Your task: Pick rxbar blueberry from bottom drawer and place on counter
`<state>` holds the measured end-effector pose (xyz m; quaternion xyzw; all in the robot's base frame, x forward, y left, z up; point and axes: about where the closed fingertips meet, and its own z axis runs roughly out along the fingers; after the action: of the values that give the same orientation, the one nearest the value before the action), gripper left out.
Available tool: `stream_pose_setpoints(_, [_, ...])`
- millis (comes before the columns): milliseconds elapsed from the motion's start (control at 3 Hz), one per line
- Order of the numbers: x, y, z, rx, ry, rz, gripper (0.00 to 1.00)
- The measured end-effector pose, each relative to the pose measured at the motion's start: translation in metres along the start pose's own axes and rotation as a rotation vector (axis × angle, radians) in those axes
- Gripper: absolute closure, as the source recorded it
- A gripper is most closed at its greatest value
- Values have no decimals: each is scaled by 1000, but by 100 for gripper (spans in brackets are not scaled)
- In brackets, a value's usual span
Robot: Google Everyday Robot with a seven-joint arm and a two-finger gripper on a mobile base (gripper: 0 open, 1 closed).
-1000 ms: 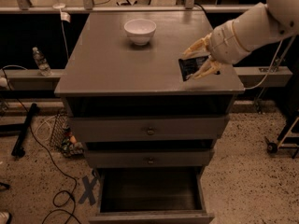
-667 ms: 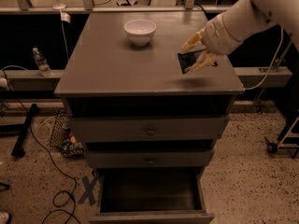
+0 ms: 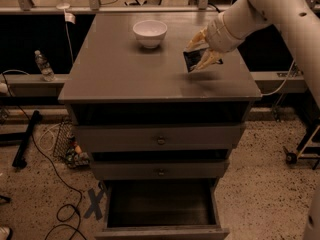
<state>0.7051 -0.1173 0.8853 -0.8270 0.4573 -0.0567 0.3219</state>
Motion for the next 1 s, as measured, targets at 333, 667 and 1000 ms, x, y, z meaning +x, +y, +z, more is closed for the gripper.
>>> stream_pose_setpoints(333, [7, -13, 24, 14, -31, 9, 100])
stream_pose_setpoints(667, [8, -14, 29, 14, -36, 11, 83])
stream_pose_setpoints(1000, [7, -13, 32, 11, -40, 11, 59])
